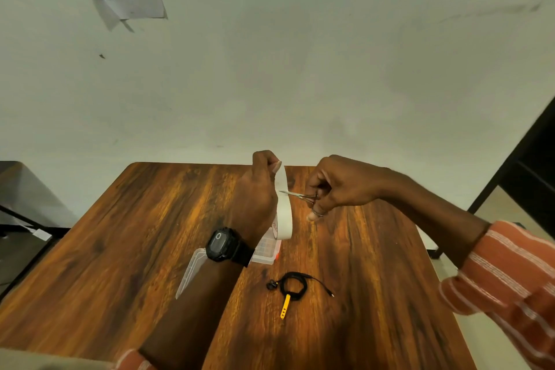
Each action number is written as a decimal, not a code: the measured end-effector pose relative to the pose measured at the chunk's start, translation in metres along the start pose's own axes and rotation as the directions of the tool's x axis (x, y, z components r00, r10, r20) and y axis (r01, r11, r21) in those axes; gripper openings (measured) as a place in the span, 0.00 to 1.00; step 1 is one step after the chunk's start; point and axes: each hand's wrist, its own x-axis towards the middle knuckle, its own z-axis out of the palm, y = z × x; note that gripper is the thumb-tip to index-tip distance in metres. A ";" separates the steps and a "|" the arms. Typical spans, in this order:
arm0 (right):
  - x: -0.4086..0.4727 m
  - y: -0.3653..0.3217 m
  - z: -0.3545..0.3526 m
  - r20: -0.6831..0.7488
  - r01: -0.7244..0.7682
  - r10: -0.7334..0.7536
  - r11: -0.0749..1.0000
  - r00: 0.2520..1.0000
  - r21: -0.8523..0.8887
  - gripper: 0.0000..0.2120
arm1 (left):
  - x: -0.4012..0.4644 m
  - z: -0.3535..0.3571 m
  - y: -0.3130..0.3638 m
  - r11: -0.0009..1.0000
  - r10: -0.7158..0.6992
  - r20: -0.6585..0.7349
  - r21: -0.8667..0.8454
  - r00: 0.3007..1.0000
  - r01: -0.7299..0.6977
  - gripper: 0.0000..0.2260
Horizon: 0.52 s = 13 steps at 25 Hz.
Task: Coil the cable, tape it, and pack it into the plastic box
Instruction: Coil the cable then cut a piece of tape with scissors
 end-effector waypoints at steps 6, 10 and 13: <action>-0.008 -0.001 0.025 -0.060 0.013 0.000 0.977 0.998 0.211 0.05 | -0.001 0.002 0.005 0.939 -0.248 -0.210 -0.293 0.946 0.181 0.08; -0.011 -0.003 0.064 -0.193 -0.029 0.162 0.832 0.968 0.554 0.13 | -0.001 0.004 0.011 0.875 -0.391 -0.201 -0.385 0.898 0.294 0.04; -0.009 -0.007 0.084 -0.338 0.025 0.231 0.792 0.913 0.610 0.07 | -0.001 0.001 0.018 0.917 -0.326 -0.187 -0.300 0.927 0.263 0.03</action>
